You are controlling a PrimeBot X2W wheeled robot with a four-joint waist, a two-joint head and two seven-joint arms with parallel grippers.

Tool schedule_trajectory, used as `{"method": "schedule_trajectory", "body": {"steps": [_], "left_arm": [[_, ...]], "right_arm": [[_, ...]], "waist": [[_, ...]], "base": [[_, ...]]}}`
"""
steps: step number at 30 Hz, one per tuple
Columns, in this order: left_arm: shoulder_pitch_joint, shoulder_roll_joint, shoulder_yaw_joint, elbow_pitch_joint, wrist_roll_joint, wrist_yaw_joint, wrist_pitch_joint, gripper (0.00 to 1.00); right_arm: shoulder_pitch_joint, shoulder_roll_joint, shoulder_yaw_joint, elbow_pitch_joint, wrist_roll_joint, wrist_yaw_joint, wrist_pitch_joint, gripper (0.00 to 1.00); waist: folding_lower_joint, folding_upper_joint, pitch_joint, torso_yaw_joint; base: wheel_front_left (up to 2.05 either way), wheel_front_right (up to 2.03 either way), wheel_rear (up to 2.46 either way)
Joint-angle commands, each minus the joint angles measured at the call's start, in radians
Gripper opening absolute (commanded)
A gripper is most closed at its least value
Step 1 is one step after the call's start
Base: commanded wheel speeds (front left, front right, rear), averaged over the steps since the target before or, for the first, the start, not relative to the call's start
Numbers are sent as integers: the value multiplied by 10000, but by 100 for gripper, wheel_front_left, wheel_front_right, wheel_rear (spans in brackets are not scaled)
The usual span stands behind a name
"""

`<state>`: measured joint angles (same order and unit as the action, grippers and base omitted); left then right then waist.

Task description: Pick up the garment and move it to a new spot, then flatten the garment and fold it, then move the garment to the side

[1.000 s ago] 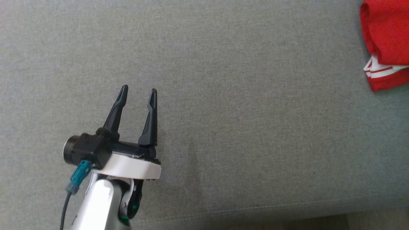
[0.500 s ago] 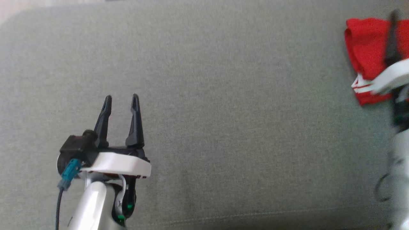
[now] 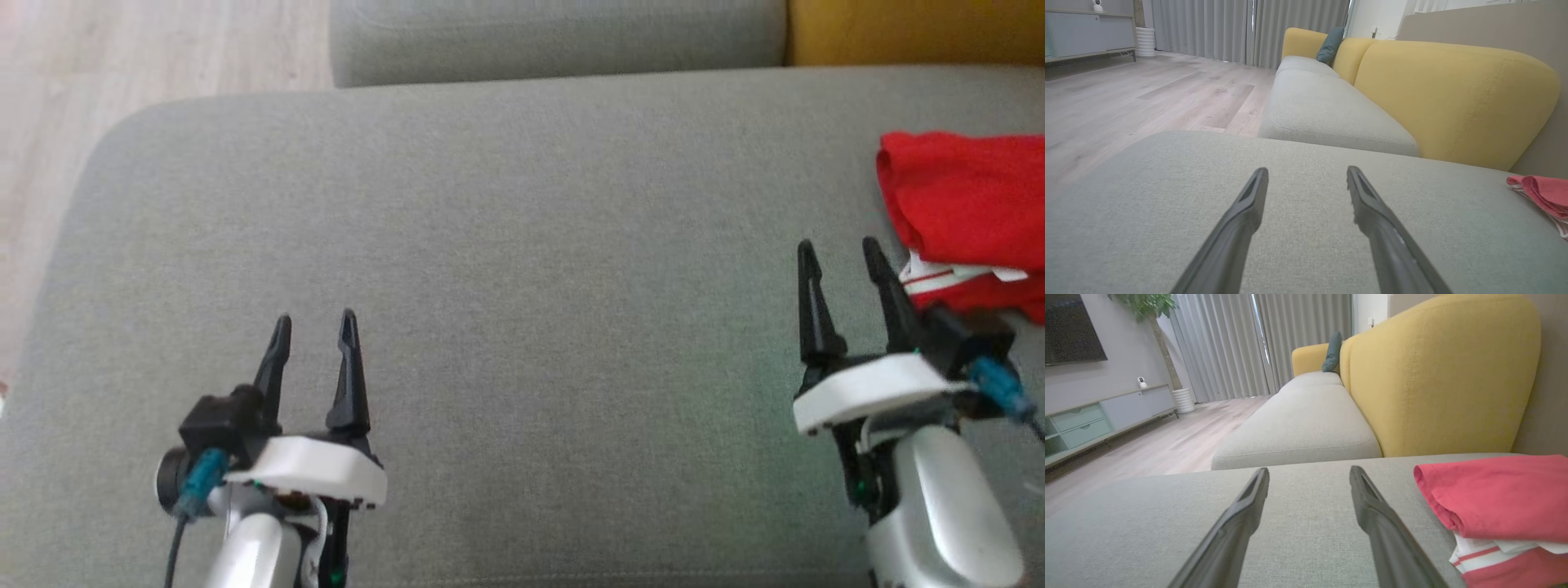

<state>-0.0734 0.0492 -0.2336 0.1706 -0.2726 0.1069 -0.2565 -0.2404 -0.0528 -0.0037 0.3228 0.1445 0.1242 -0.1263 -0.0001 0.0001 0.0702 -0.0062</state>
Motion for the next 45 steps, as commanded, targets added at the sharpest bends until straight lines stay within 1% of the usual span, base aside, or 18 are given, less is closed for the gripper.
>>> {"method": "schedule_trajectory", "body": {"steps": [1, 4, 7, 13, 22, 37, 38, 42, 45], "left_arm": [[-195, 11, 280, -168, 99, 59, -53, 100], [-50, 11, 197, -3, 165, 59, -53, 100], [104, 11, 121, 88, 108, 101, -53, 100], [292, 11, -1, 179, 32, 121, -53, 100], [416, 10, -182, 180, -111, 115, -53, 100], [521, 10, -286, 194, -44, 111, -53, 100], [743, 6, -532, 542, -36, 82, 0, 0], [1012, 7, -524, 1101, -91, 73, 17, 0], [997, 25, -455, 1063, -434, 24, 80, 0]], "right_arm": [[-129, 22, 284, -471, 81, 65, -230, 100], [283, 23, 454, -570, 44, 65, -470, 100], [736, 24, 757, -589, 411, 65, -727, 100], [1065, 25, 1110, -500, 609, 65, -955, 100], [1185, 25, 1030, -340, 520, 65, -1080, 100], [1255, 26, 958, -150, 511, 65, -1014, 100], [1511, 44, 741, 168, 567, 0, -947, 0], [1785, 61, 739, 743, 625, -2, -918, 0], [1766, 60, 690, 715, 963, 0, -833, 0]], "waist": [[1, -1, -195, 138], [1, -1, -403, 216], [1, -1, -599, 281], [1, -1, -739, 338], [1, -1, -891, 446], [1, -1, -1000, 388], [1, -1, -999, 388], [1, -1, -1000, 384], [1, -1, -991, 376]], "base": [[0, 0, 0], [0, 0, 0], [0, 0, 0], [0, 0, 0], [0, 0, 0], [0, 0, 0], [0, 0, 0], [0, 0, 0], [0, 0, 0]]}}
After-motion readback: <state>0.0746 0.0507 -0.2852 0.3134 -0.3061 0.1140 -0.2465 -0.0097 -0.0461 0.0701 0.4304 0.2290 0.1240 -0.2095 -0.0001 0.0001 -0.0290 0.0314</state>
